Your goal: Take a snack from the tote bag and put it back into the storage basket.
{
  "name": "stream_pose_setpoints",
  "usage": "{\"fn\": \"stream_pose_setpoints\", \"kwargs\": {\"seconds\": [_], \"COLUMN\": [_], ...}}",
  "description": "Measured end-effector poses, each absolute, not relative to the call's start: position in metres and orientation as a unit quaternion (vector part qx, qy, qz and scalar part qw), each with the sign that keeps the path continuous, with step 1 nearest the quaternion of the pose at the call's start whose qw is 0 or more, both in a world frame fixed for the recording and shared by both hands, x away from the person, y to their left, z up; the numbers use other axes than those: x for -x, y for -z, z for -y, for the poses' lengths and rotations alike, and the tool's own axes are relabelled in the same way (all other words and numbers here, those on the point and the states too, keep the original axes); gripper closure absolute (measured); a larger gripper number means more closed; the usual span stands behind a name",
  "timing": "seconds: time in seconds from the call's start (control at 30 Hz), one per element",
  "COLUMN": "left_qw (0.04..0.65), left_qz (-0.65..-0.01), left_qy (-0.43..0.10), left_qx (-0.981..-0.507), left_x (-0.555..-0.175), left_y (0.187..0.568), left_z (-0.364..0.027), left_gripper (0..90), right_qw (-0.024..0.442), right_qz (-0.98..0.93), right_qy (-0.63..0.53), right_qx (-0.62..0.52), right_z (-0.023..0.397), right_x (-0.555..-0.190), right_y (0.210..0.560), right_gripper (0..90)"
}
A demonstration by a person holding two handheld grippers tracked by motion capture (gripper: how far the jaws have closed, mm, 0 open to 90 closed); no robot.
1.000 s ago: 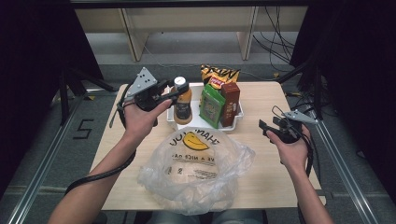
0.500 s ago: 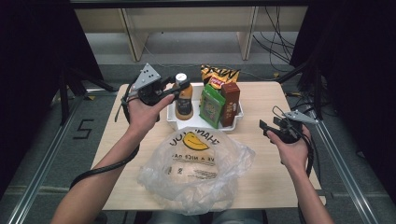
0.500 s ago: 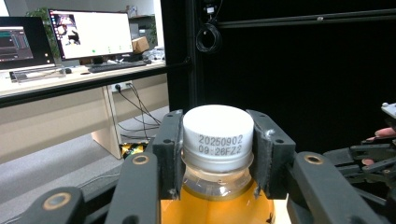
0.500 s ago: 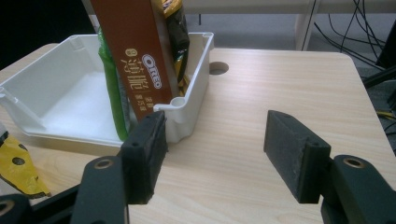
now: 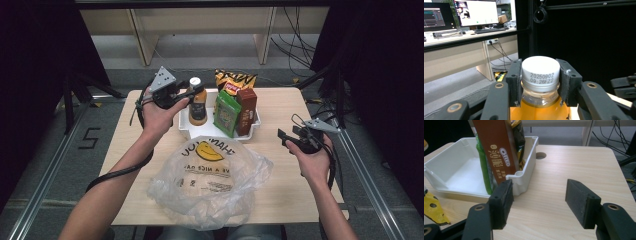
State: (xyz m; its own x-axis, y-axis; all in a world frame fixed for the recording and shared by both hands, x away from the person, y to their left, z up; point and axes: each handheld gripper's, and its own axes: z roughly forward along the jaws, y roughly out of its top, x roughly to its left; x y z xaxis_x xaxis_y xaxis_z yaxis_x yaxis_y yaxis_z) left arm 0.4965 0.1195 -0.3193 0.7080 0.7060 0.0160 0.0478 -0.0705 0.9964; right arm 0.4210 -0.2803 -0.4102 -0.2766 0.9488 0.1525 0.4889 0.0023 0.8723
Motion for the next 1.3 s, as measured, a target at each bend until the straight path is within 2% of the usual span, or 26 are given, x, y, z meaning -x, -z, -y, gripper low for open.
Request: {"fn": "stream_pose_setpoints", "kwargs": {"seconds": [0.53, 0.73, 1.3], "left_qw": [0.603, 0.589, 0.559], "left_qz": [-0.295, -0.305, -0.333], "left_qy": [-0.261, -0.261, -0.259], "left_qx": [-0.694, -0.702, -0.714], "left_x": [-0.527, -0.538, -0.55], "left_y": [0.34, 0.352, 0.385], "left_z": [-0.113, -0.111, -0.114], "left_gripper": [58.6, 58.7, 58.6], "right_qw": [0.269, 0.258, 0.261], "right_qz": [-0.669, -0.666, -0.673], "right_qy": [-0.443, -0.447, -0.447], "right_qx": [-0.533, -0.539, -0.529], "right_z": [0.284, 0.283, 0.283], "right_x": [-0.423, -0.424, -0.426], "right_y": [0.413, 0.414, 0.416], "right_gripper": [39.7, 39.7, 39.7]}}
